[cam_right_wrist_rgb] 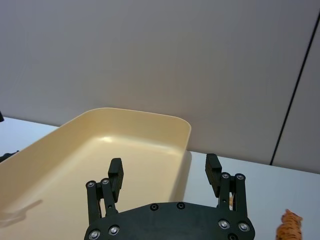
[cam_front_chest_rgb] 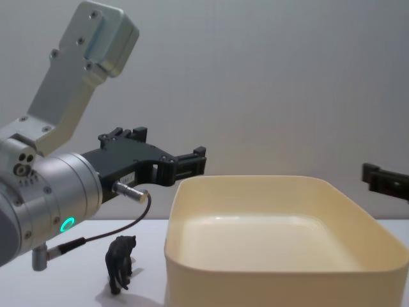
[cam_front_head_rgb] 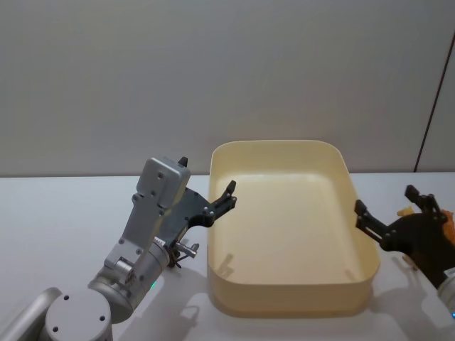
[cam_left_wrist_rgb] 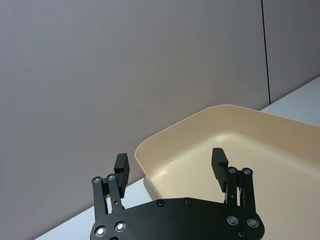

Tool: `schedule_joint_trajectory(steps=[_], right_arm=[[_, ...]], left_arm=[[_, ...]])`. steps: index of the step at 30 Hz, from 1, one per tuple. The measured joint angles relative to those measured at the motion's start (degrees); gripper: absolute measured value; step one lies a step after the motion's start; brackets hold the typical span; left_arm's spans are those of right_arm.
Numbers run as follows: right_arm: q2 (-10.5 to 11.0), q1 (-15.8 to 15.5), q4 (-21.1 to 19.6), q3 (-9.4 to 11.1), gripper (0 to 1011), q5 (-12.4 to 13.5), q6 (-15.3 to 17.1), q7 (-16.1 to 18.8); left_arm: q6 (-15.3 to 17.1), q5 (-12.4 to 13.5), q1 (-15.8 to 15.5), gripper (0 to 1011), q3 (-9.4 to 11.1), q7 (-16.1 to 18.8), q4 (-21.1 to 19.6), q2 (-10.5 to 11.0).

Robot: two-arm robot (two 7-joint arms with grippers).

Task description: Pick up the toy alternately with two hands and place it into the central storage box.

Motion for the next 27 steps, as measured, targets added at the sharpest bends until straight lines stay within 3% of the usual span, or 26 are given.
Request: schedule_joint_trajectory(steps=[15, 27], right_arm=[[4.76, -3.88, -1.77, 3.76, 1001, 3.07, 0.78, -2.12], [4.39, -3.11, 1.05, 3.96, 1001, 3.53, 2.89, -1.55]], left_arm=[[0.00, 0.00, 0.00, 1002, 0.00, 0.00, 0.00, 0.00], [0.00, 0.00, 0.00, 1002, 0.00, 0.00, 0.00, 0.00]])
